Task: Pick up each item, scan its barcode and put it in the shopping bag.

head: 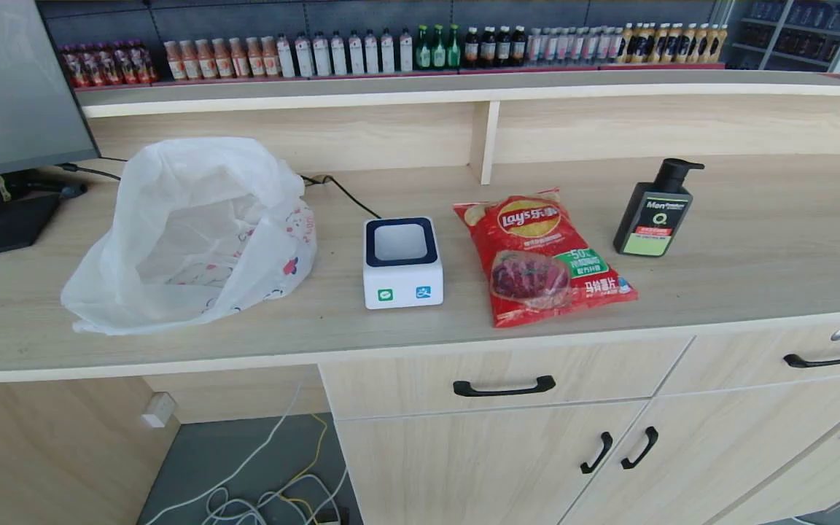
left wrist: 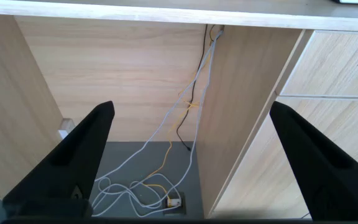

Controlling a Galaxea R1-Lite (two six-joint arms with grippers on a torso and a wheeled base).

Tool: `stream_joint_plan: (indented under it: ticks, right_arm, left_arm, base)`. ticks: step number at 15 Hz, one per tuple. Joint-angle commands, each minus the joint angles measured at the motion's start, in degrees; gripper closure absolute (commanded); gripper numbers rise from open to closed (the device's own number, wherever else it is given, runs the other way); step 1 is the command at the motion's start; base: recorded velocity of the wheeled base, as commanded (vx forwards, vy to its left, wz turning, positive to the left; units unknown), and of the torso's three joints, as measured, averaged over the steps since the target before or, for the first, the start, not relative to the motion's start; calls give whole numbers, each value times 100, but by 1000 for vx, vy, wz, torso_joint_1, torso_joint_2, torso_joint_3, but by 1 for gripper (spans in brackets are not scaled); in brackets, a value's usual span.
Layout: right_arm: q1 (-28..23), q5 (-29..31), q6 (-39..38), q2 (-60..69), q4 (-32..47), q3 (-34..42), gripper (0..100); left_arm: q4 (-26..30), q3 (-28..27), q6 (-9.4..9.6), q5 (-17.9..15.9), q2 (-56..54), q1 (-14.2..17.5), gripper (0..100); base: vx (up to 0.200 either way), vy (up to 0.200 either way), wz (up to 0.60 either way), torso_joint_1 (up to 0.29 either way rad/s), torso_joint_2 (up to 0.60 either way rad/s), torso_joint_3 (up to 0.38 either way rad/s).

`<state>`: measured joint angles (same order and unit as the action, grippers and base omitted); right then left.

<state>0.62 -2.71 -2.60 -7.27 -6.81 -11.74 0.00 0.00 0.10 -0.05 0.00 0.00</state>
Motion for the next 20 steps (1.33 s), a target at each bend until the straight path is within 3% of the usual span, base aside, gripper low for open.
stream_joint_plan:
  ticks: [1, 8, 14, 20]
  right_arm:
    - [-1, -125, 14, -645, -39, -355, 0]
    - [149, -345, 699, -2033, -408, -1076, 0]
    - [729, -485, 1552, -3114, -426, -1612, 0]
    - [1748, -547, 1569, -4160, -778, -1806, 0]
  left_arm:
    - [0, 0, -1, 5, 0, 0, 0]
    - [0, 0, -1, -4, 0, 0, 0]
    - [0, 0, -1, -4, 0, 0, 0]
    - [0, 0, -1, -4, 0, 0, 0]
  base:
    - [0, 0, 0, 0, 0, 0]
    - [0, 0, 0, 0, 0, 0]
    - [0, 0, 0, 0, 0, 0]
    - [0, 0, 0, 0, 0, 0]
